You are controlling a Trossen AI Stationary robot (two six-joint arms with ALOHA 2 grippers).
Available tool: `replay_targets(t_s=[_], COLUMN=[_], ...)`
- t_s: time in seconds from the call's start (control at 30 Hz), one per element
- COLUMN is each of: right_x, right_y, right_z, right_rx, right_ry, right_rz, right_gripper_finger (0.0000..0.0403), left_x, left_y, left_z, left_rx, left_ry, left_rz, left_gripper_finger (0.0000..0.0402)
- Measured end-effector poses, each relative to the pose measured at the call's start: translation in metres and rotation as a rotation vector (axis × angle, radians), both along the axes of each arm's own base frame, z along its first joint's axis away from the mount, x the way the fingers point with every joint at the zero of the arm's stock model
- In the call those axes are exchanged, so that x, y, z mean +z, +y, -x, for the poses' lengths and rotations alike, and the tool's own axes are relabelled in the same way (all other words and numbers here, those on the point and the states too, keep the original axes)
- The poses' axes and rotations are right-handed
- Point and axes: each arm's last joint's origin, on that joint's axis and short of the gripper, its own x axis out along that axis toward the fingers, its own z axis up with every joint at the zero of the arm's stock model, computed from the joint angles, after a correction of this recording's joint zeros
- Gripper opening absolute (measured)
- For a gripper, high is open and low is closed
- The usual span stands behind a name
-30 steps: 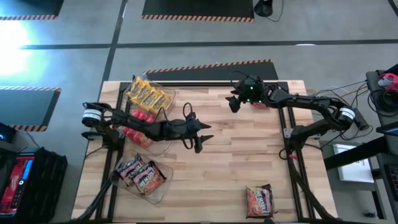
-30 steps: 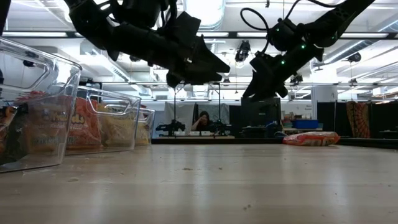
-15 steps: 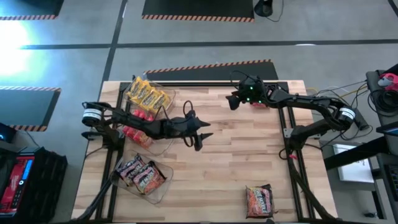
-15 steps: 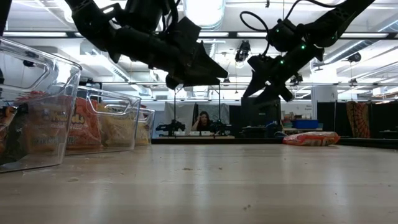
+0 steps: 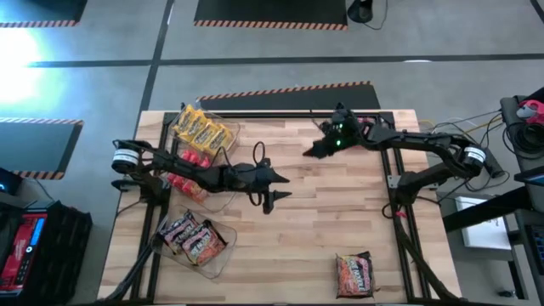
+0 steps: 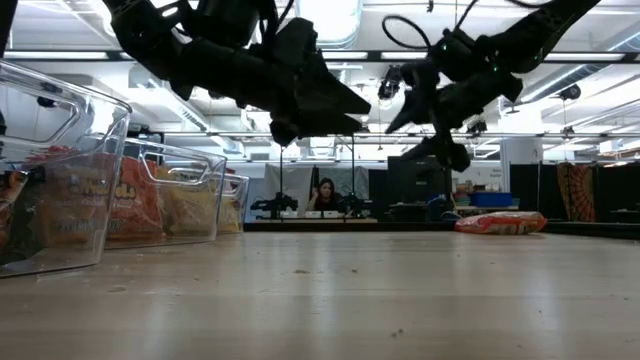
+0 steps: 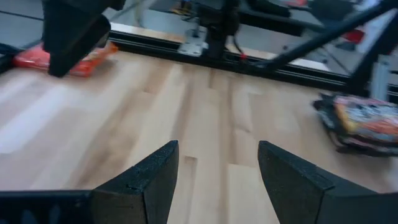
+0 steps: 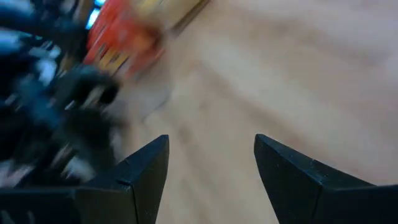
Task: Sort Maruchan noodles
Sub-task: Put the black noodles pack into the bottom transparent bin
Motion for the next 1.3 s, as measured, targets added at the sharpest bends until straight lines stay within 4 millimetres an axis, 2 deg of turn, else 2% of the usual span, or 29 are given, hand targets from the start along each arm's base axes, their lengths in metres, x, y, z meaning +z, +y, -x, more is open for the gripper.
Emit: replay_targets(t_s=[0.23,0.4,0.6,0.8,0.97,1.13,1.3], right_x=[0.002,-0.001,0.0,0.021,0.045,0.062,0.062], right_y=[0.065,0.114,0.172,0.225,0.255,0.281,0.309], right_z=[-0.023,-0.024,-0.014,-0.002,0.019,0.046,0.056], right_rx=[0.117,0.107,0.081,0.036,-0.019,-0.025,-0.001], right_ry=[0.051,0.178,0.335,0.46,0.621,0.798,0.858], right_rz=[-0.086,-0.177,-0.29,-0.387,-0.399,-0.441,-0.468], right_gripper_finger=[0.0224,0.0224,0.0224,0.0224,0.0224,0.0224,0.0224], left_x=[-0.004,-0.007,-0.011,-0.019,-0.019,-0.025,-0.037], left_y=[-0.003,-0.003,-0.005,-0.005,-0.009,-0.025,-0.046], left_z=[0.001,0.003,0.005,0.01,0.011,0.004,-0.01], left_rx=[-0.039,-0.039,-0.052,-0.051,-0.06,-0.108,-0.204], left_ry=[0.046,0.079,0.109,0.135,0.127,0.062,0.007], left_rz=[0.009,0.008,0.011,0.015,0.05,0.05,0.061], left_gripper_finger=[0.0203,0.0203,0.0203,0.0203,0.0203,0.0203,0.0203])
